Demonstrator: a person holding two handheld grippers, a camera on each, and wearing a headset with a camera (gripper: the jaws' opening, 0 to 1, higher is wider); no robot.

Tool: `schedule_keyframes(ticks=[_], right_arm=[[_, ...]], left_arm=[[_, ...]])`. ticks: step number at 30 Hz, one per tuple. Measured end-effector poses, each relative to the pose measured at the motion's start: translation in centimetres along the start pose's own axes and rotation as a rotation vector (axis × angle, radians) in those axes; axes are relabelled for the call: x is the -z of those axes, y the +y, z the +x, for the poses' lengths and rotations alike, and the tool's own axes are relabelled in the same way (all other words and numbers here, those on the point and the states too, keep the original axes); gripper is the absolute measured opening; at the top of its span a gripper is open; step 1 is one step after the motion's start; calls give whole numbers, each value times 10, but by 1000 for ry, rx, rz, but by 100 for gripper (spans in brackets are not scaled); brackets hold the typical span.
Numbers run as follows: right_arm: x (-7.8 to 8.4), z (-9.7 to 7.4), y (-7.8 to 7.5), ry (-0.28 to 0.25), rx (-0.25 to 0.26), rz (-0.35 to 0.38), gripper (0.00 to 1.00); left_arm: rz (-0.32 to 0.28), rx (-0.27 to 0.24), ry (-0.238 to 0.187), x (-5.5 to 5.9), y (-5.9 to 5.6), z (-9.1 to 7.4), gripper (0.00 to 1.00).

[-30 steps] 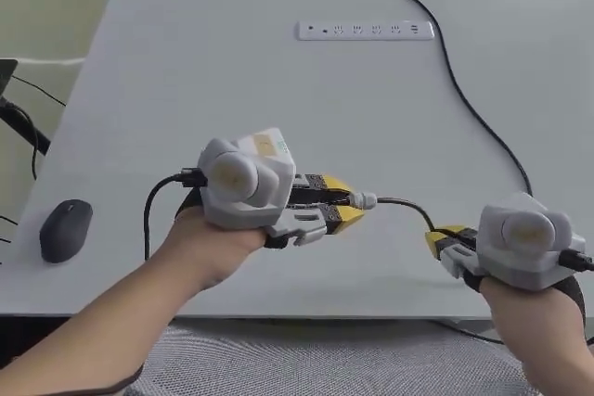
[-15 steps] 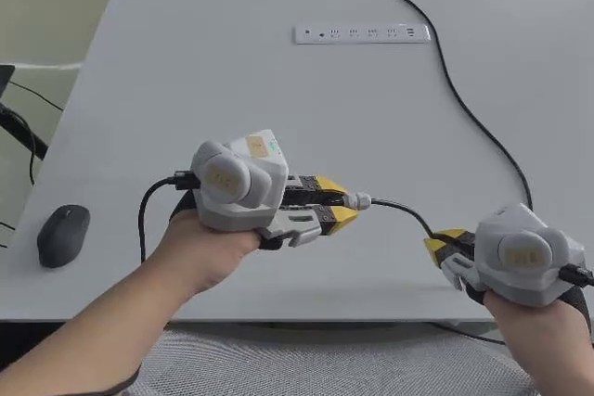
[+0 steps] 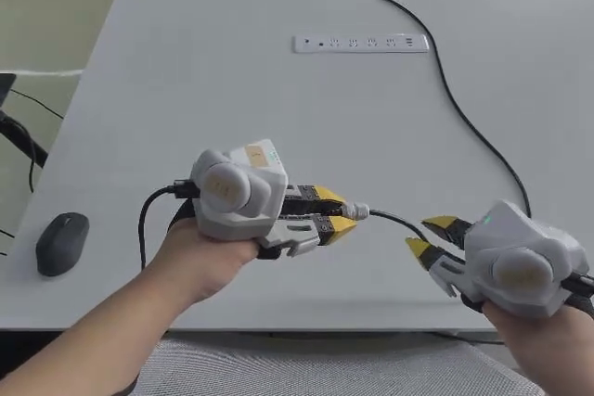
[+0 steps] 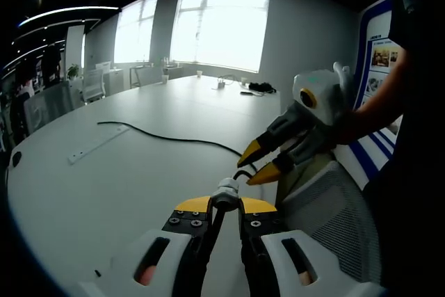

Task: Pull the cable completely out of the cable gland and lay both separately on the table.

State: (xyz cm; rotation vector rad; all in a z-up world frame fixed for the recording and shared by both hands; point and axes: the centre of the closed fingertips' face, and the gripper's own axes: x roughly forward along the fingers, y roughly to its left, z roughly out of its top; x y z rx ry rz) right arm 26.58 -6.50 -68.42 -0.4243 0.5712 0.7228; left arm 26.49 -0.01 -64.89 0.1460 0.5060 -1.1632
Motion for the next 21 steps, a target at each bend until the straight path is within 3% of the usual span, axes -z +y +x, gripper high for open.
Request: schedule_keyframes(ticks=[3,10,15,21], right_arm=[[-13,1,7,-8,-9,-88,15],[-35,3,20,-21,-17,-209,13],[-42,8,27,-14,-32,-295,9],[-43,11,28,-6,-40,-340,4]], left_arm=[[-1,1,6,2,0,0,15],[-1,11,10,3,-3,1,15],[0,19,15,4,-5,2,15],[0,21,18,5,-4,3,15]])
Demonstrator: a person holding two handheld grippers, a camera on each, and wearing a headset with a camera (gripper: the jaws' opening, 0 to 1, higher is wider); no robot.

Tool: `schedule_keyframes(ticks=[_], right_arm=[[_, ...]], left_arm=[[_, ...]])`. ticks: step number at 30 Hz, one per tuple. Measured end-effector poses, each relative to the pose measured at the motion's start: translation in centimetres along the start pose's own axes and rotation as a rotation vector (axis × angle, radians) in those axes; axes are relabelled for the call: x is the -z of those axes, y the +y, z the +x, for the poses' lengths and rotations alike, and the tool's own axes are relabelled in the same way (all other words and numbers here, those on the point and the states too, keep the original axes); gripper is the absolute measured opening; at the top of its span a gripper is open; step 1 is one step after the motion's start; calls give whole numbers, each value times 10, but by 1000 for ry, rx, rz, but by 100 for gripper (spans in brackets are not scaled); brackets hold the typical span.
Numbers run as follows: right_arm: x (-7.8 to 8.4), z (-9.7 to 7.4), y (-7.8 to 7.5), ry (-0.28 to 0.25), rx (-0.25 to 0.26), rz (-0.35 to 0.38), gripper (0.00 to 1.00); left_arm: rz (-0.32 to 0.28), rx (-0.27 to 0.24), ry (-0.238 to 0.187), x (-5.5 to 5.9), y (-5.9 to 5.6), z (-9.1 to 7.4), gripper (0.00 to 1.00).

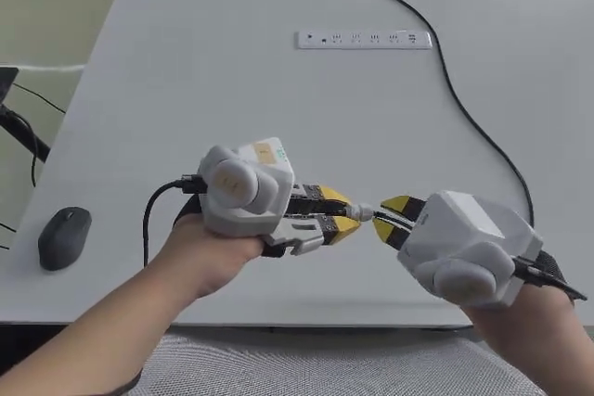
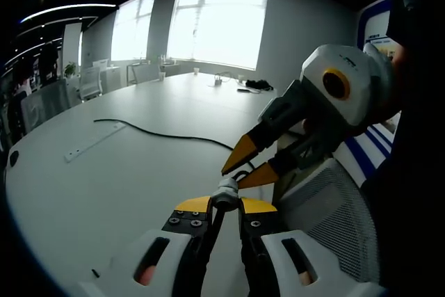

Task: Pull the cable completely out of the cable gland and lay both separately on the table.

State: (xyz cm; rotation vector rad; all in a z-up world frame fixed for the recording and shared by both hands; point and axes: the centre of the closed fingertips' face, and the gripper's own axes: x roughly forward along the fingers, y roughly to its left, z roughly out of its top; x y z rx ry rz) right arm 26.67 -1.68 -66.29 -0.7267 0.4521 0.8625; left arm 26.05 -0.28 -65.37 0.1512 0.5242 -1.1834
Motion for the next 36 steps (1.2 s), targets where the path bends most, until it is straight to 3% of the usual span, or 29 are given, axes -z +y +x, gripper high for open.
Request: schedule_keyframes(ticks=[7,16,29,36], right_arm=[[0,1,2,2,-11,-22,1],[4,2,1,-3,-15,16,0],[12,4,-4,4,1,94,0],[30,3,-13,28,13,180,0]], left_arm=[[-2,1,5,1,0,1,15],[-1,4,9,2,0,4,15],[5,2,8,0,2,8,15],[5,3,-2,-3,2,7,15]])
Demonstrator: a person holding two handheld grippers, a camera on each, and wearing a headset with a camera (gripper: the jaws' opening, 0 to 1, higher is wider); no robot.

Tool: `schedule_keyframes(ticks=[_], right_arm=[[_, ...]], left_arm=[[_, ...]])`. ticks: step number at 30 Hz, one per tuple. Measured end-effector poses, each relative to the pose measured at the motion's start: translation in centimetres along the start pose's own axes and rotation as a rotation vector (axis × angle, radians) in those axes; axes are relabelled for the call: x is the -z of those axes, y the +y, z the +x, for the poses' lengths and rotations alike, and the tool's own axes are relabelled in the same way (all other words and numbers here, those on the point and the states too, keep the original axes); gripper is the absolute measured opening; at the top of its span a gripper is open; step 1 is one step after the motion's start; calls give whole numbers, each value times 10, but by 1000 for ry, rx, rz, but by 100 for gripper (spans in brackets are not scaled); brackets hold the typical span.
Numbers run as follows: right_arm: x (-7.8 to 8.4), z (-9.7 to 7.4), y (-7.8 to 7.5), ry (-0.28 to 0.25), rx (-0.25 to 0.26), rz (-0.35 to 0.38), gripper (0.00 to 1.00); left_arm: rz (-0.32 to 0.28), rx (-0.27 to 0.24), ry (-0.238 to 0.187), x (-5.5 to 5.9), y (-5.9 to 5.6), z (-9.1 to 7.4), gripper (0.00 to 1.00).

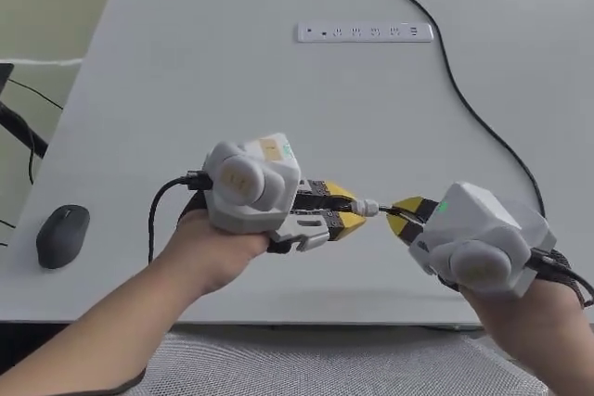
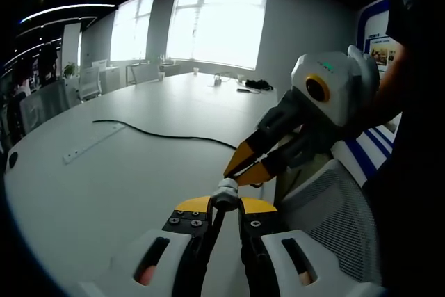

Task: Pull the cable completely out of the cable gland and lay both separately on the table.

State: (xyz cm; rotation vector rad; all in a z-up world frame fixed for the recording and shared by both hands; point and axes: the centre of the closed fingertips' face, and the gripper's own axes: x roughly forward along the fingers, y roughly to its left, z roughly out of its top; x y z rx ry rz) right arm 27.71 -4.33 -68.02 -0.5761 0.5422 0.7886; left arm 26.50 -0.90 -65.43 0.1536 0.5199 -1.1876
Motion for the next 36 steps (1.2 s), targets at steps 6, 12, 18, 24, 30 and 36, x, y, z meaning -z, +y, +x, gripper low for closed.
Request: schedule_keyframes(ticks=[6,12,18,24,30,36], right_arm=[[17,2,-9,28,20,91,0],[38,5,-14,43,25,253,0],[55,9,-17,56,39,365,0],[70,10,-17,83,60,485,0],[80,12,-16,111,69,550,0],[82,11,-15,114,68,570,0]], left_arm=[[-1,-1,-7,-2,0,-1,15],[3,-3,-6,-2,1,-3,15],[11,-7,-4,-1,-2,-3,15],[13,-10,-5,-1,-3,-2,15],[13,-14,-6,-1,-5,-1,15],[14,-13,-1,0,-7,-2,15]])
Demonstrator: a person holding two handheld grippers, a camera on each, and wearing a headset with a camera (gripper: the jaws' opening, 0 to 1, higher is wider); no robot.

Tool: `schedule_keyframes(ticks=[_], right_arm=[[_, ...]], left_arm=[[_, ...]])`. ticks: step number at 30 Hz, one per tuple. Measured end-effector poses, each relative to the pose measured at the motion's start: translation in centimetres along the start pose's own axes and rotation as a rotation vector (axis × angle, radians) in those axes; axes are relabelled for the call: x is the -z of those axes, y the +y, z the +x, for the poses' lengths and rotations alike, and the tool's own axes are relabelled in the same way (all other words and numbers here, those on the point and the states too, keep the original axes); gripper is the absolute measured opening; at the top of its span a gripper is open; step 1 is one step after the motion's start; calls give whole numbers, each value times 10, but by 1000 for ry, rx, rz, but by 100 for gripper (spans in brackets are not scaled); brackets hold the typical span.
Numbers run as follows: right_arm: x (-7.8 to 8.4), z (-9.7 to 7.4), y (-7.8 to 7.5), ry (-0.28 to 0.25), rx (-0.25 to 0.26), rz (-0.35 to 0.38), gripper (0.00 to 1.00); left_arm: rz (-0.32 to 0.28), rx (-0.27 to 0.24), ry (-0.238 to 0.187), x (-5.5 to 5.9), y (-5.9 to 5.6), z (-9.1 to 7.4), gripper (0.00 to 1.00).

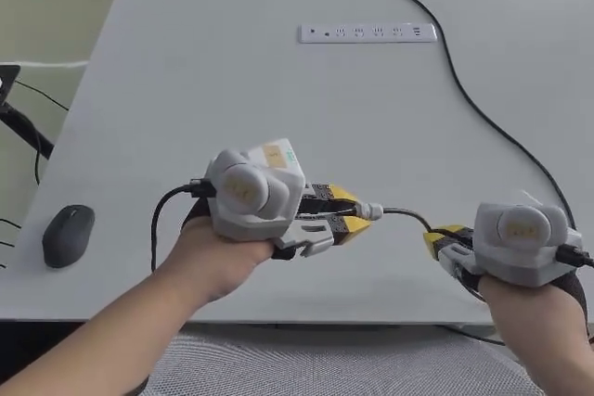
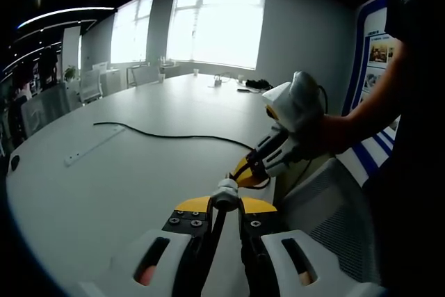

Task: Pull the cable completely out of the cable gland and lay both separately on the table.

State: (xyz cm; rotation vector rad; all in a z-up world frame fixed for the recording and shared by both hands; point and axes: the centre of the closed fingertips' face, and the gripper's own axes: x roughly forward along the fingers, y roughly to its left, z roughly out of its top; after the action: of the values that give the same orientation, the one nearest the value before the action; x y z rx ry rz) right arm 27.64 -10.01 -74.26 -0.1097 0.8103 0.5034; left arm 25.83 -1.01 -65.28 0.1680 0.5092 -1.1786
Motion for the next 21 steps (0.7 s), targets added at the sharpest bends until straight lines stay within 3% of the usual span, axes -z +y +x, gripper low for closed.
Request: schedule_keyframes(ticks=[11,21], right_arm=[[-2,-6,5,-33,-24,-93,1],[-6,-11,13,-31,-37,-186,2]], left_arm=[[-13,-9,-1,2,3,-3,15],[-30,-14,-3,1,6,-5,15]])
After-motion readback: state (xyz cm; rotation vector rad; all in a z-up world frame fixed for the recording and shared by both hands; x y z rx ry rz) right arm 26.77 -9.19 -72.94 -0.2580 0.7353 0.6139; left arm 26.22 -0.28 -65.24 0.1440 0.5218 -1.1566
